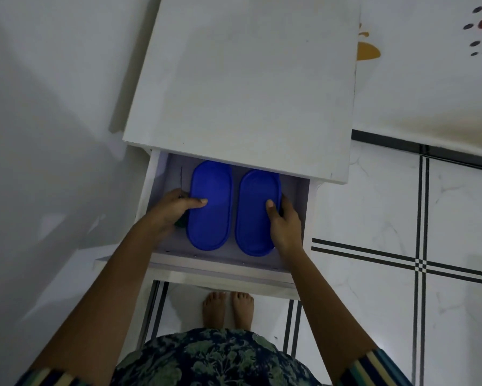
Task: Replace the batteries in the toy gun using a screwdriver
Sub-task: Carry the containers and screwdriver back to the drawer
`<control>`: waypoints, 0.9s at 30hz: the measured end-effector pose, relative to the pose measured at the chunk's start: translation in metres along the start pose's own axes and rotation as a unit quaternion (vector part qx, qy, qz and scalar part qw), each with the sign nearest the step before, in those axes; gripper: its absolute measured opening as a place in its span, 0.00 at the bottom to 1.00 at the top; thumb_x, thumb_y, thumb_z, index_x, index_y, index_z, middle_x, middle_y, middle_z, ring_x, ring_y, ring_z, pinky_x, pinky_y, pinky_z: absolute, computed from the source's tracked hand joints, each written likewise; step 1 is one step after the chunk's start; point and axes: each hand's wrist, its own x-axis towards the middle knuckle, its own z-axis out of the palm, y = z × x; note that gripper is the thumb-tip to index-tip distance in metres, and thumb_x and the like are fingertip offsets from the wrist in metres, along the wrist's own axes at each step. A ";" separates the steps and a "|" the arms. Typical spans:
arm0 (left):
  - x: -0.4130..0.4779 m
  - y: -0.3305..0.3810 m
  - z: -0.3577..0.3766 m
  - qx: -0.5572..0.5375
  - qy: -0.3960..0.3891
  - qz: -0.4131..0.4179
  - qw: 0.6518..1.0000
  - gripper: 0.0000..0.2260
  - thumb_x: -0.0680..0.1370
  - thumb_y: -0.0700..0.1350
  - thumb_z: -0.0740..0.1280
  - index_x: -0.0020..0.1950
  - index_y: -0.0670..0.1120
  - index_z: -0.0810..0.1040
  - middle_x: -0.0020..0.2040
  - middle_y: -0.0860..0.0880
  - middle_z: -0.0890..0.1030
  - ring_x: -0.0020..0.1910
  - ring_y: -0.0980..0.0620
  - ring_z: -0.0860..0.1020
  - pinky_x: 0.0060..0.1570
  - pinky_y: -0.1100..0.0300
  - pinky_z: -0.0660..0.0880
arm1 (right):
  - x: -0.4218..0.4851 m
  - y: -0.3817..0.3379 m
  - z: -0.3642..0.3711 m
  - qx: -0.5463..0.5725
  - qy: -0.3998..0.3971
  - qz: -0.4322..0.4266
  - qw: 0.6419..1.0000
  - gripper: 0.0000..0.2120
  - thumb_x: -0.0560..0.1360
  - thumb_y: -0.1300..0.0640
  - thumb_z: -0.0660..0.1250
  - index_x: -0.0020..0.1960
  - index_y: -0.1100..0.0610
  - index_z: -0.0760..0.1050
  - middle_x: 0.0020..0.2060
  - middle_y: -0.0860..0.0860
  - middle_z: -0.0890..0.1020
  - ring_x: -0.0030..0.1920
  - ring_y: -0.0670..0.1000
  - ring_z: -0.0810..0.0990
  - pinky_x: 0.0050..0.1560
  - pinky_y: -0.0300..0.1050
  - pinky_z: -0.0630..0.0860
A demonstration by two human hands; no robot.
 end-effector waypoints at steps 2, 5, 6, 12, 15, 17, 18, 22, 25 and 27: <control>0.002 -0.003 -0.003 0.007 0.015 -0.022 1.000 0.24 0.73 0.51 0.73 0.63 0.40 0.75 0.60 0.43 0.80 0.57 0.45 0.78 0.62 0.47 0.75 | -0.001 0.000 0.001 -0.048 0.022 -0.018 0.998 0.20 0.83 0.54 0.60 0.72 0.59 0.67 0.54 0.50 0.77 0.55 0.54 0.79 0.39 0.32 0.72; -0.004 -0.008 -0.006 0.086 0.048 -0.040 0.994 0.27 0.73 0.60 0.70 0.63 0.42 0.74 0.59 0.46 0.79 0.52 0.48 0.79 0.50 0.53 0.79 | -0.010 -0.003 0.002 -0.134 0.048 -0.030 0.989 0.21 0.81 0.55 0.62 0.72 0.60 0.66 0.56 0.50 0.75 0.55 0.51 0.76 0.44 0.37 0.75; -0.008 -0.009 -0.005 0.131 0.059 -0.048 0.988 0.29 0.72 0.63 0.68 0.62 0.43 0.74 0.57 0.47 0.79 0.49 0.49 0.78 0.42 0.57 0.78 | -0.015 -0.002 0.002 -0.174 0.053 -0.045 0.982 0.20 0.81 0.54 0.63 0.71 0.60 0.67 0.59 0.53 0.76 0.57 0.52 0.76 0.49 0.43 0.77; -0.044 -0.023 0.016 0.294 0.192 0.023 0.936 0.31 0.74 0.70 0.55 0.55 0.43 0.72 0.49 0.44 0.79 0.46 0.47 0.79 0.35 0.59 0.73 | -0.084 0.008 -0.001 -0.458 0.057 -0.131 0.877 0.35 0.80 0.34 0.47 0.78 0.57 0.58 0.78 0.55 0.60 0.78 0.54 0.57 0.78 0.52 0.48; -0.074 -0.049 0.030 0.403 0.266 0.155 0.862 0.33 0.78 0.68 0.51 0.71 0.43 0.65 0.66 0.42 0.73 0.62 0.43 0.74 0.56 0.49 0.75 | -0.104 0.032 0.003 -0.517 0.085 -0.174 0.834 0.39 0.79 0.31 0.42 0.78 0.58 0.58 0.78 0.56 0.58 0.78 0.55 0.53 0.77 0.60 0.46; -0.087 -0.067 0.040 0.483 0.250 0.183 0.819 0.35 0.78 0.68 0.47 0.77 0.47 0.59 0.76 0.44 0.64 0.74 0.44 0.64 0.71 0.40 0.59 | -0.105 0.045 0.004 -0.541 0.114 -0.206 0.807 0.39 0.79 0.32 0.45 0.78 0.60 0.58 0.78 0.59 0.57 0.79 0.57 0.53 0.75 0.66 0.48; -0.089 -0.074 0.044 0.528 0.245 0.190 0.790 0.35 0.77 0.69 0.46 0.78 0.49 0.57 0.78 0.46 0.59 0.77 0.46 0.58 0.74 0.39 0.49 | -0.104 0.048 0.003 -0.545 0.137 -0.225 0.796 0.39 0.78 0.33 0.47 0.78 0.60 0.58 0.78 0.59 0.57 0.79 0.58 0.53 0.75 0.68 0.49; -0.068 -0.070 0.043 0.582 0.292 0.274 0.708 0.35 0.76 0.67 0.51 0.78 0.48 0.57 0.79 0.46 0.53 0.78 0.45 0.51 0.73 0.36 0.48 | -0.084 0.041 0.006 -0.529 0.210 -0.299 0.766 0.40 0.78 0.33 0.46 0.80 0.60 0.49 0.79 0.58 0.48 0.79 0.57 0.49 0.74 0.70 0.48; -0.046 -0.043 0.042 0.594 0.332 0.327 0.655 0.35 0.77 0.66 0.51 0.78 0.46 0.57 0.79 0.43 0.53 0.78 0.43 0.52 0.71 0.32 0.48 | -0.052 0.023 0.007 -0.508 0.238 -0.337 0.756 0.40 0.78 0.33 0.44 0.80 0.58 0.45 0.79 0.56 0.44 0.79 0.56 0.46 0.74 0.68 0.44; -0.030 -0.024 0.041 0.611 0.344 0.360 0.616 0.35 0.78 0.66 0.52 0.78 0.45 0.57 0.79 0.42 0.53 0.78 0.43 0.52 0.70 0.31 0.48 | -0.028 0.005 0.006 -0.514 0.246 -0.345 0.746 0.41 0.77 0.31 0.44 0.79 0.58 0.44 0.79 0.55 0.41 0.79 0.55 0.42 0.74 0.68 0.41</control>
